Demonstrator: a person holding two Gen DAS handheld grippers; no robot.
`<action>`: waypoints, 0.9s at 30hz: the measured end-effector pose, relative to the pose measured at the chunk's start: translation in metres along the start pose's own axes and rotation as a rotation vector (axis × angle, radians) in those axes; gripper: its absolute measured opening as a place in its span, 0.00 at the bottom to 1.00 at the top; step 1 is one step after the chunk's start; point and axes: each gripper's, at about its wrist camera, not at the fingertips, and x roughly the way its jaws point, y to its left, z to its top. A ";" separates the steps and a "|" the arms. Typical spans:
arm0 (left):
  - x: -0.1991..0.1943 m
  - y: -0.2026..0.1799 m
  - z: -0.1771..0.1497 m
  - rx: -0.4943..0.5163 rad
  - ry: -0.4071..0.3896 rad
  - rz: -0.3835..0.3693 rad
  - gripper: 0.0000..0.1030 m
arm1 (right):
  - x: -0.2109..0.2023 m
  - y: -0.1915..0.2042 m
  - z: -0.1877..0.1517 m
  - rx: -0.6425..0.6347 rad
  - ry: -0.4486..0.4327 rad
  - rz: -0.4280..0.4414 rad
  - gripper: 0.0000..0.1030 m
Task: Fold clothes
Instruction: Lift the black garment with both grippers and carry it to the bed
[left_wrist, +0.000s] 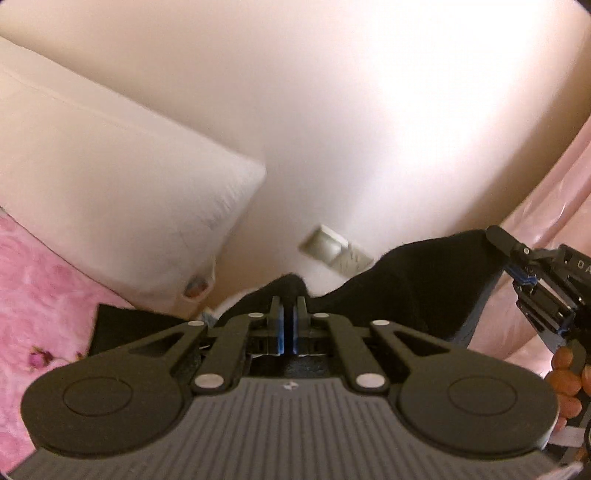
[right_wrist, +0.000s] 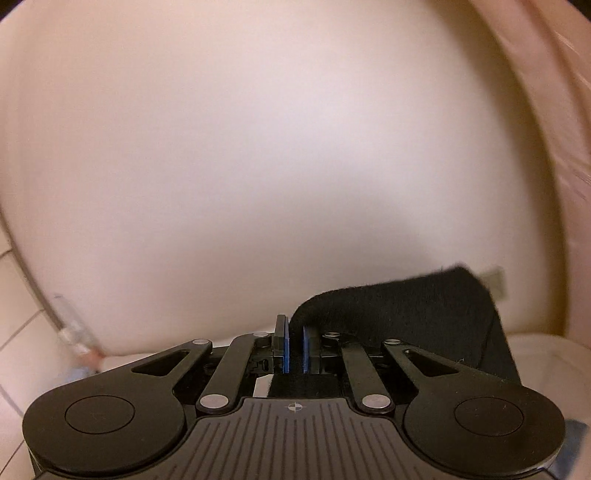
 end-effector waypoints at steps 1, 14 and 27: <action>-0.015 0.003 0.001 -0.005 -0.031 0.004 0.01 | 0.000 0.010 0.001 -0.011 -0.010 0.027 0.05; -0.283 0.057 -0.042 -0.107 -0.440 0.214 0.01 | 0.005 0.181 -0.048 -0.079 0.029 0.501 0.05; -0.603 0.059 -0.164 -0.180 -0.832 0.683 0.02 | -0.049 0.444 -0.170 -0.084 0.273 0.987 0.05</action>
